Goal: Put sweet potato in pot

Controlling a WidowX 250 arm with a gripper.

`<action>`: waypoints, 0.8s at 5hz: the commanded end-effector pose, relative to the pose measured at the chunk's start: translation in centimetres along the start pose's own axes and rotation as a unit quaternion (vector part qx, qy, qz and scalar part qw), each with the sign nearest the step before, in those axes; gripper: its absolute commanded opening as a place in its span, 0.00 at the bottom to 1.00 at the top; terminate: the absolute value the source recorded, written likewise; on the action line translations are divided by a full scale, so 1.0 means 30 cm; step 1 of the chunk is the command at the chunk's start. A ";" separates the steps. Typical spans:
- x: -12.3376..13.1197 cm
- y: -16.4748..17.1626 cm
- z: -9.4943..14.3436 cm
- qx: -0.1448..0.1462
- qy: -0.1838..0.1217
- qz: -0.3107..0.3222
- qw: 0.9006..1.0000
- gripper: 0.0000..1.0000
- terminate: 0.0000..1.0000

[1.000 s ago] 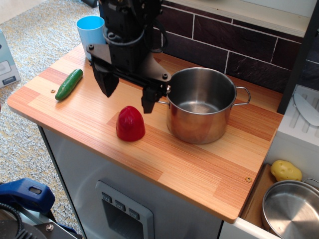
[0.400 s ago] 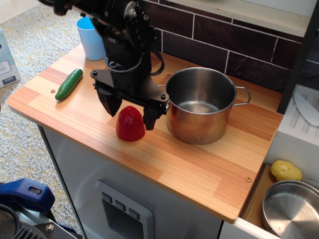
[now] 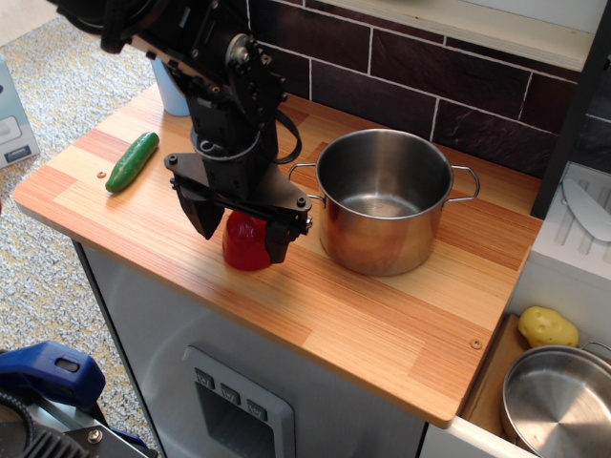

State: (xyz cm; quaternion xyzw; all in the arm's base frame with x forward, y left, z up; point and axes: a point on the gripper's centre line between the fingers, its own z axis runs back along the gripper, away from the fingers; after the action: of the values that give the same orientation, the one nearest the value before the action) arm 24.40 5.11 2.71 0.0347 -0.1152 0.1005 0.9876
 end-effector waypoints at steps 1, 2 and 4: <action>0.008 0.007 -0.026 -0.013 -0.011 0.005 1.000 1.00 0.00; 0.007 0.005 -0.041 -0.015 -0.012 0.009 1.000 1.00 0.00; -0.006 -0.014 0.000 -0.001 0.001 0.018 1.000 0.00 0.00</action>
State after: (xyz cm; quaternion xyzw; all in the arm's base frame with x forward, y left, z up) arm 23.04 4.33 2.62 0.0448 -0.0758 0.1186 0.9890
